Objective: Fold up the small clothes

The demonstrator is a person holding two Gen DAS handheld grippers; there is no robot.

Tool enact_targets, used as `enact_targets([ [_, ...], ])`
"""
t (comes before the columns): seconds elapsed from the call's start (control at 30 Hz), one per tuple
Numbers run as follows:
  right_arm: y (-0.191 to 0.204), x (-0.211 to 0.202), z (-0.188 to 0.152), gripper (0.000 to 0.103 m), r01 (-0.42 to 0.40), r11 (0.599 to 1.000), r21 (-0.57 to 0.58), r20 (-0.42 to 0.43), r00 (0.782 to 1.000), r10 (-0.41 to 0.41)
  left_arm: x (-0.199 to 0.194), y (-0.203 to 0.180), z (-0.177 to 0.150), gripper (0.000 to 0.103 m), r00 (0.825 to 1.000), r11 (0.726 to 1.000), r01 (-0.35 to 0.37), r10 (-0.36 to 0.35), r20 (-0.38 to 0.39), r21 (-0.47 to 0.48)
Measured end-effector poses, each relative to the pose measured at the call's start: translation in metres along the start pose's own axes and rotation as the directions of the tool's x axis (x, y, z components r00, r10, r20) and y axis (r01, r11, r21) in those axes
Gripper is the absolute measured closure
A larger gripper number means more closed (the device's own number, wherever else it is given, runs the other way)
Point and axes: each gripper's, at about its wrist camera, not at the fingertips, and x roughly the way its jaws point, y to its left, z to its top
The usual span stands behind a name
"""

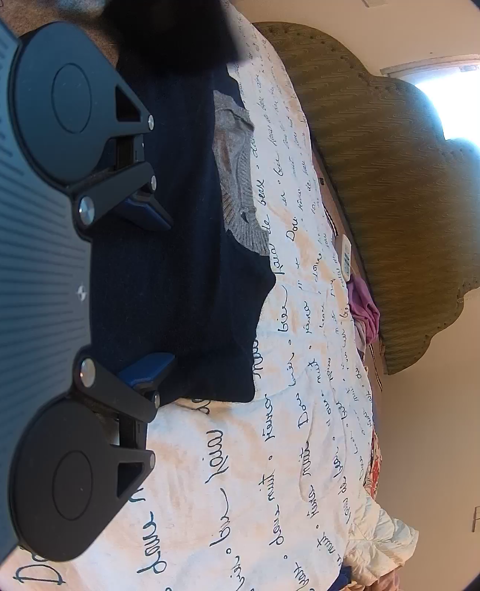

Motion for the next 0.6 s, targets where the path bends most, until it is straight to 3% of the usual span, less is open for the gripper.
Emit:
enact_targets([
  [0.27,-0.003,-0.001,0.007,0.029,-0.025,0.999,0.030,-0.023,0.999,0.026,0.008,-0.002,-0.015,0.096,0.999,0.996,-0.034,0.033,0.009,0.082],
  [0.33,0.001,-0.010,0.018,0.028,-0.012,0.997,0.081,-0.039,0.999,0.015,0.006,-0.007,-0.016,0.096,0.999,0.993,-0.045,0.043,0.023,0.107],
  [0.4,0.006,-0.025,0.024,0.026,-0.102,0.979,0.178,-0.001,0.995,0.103,0.003,-0.007,-0.016,0.096,0.998,0.993,-0.054,0.049,0.044,0.110],
  [0.47,0.016,-0.026,0.030,0.019,-0.243,0.932,0.270,-0.038,0.964,0.263,0.001,-0.008,-0.017,0.096,0.996,0.991,-0.063,0.055,0.063,0.117],
  [0.5,0.022,-0.019,0.032,0.016,-0.294,0.902,0.316,-0.092,0.937,0.338,0.000,-0.009,-0.017,0.096,0.996,0.990,-0.069,0.060,0.072,0.123],
  [0.6,0.043,0.005,0.035,0.016,-0.322,0.855,0.407,-0.241,0.865,0.440,-0.002,-0.012,-0.017,0.096,0.994,0.987,-0.076,0.064,0.088,0.141],
])
